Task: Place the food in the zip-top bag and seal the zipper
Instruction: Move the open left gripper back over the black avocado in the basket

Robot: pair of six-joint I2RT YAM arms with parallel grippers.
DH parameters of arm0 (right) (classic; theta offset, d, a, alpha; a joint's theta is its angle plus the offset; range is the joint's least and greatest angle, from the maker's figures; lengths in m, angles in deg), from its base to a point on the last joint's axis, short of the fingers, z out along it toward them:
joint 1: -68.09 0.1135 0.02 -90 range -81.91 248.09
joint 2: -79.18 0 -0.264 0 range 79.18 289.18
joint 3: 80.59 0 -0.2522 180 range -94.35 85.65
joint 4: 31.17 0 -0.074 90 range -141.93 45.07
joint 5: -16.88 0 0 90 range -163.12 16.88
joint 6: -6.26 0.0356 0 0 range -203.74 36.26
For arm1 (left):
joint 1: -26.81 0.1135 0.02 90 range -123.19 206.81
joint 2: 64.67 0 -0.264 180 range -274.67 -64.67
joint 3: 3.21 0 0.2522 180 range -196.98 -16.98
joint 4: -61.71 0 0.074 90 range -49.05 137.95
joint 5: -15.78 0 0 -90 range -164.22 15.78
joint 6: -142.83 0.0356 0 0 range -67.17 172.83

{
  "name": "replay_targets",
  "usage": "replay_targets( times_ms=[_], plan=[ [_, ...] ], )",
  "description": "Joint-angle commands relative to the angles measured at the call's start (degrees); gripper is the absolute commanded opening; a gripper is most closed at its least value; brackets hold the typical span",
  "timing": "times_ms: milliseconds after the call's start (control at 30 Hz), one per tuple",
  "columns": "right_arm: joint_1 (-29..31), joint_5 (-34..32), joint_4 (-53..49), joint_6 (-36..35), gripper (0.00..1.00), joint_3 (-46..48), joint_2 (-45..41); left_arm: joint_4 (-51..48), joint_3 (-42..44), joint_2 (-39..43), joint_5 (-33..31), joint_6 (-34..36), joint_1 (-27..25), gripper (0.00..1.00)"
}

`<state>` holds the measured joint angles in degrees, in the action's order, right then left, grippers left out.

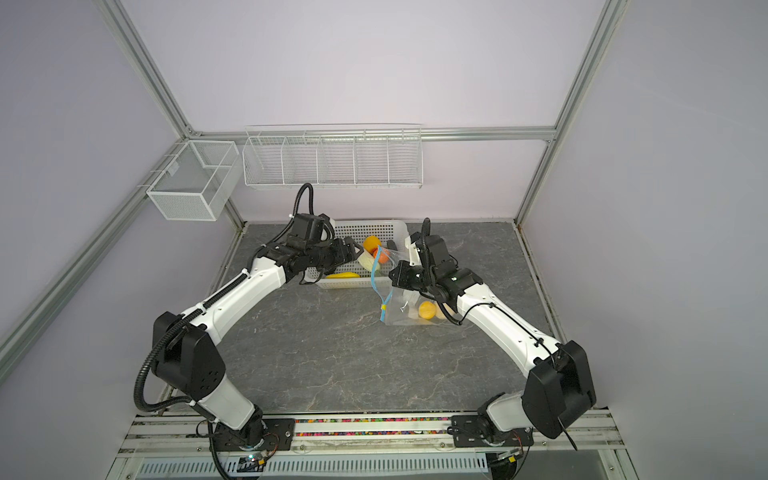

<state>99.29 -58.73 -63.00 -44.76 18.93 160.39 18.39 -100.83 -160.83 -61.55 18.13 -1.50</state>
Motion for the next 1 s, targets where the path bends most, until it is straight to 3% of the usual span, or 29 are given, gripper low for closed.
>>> replay_targets(
  times_ms=[0, 433, 733, 967],
  plan=[
    [-0.3, 0.2, 1.0, -0.3, 0.06, 0.7, -0.6, -5.0, -2.9, -2.9, -3.3, 2.7, 1.6, 0.88],
    [-0.6, 2.3, 4.0, -0.3, 0.06, 2.2, 1.0, -17.4, -18.1, -19.0, -14.5, 9.5, 5.5, 0.92],
    [-1.4, 4.8, 5.0, -0.8, 0.06, 2.2, 3.7, -22.8, -25.2, -26.8, -22.7, 10.5, 5.6, 0.88],
    [-1.9, 6.1, 5.8, -0.7, 0.06, 2.2, 5.3, -22.9, -26.0, -31.0, -23.1, 10.1, 5.9, 0.77]
  ],
)
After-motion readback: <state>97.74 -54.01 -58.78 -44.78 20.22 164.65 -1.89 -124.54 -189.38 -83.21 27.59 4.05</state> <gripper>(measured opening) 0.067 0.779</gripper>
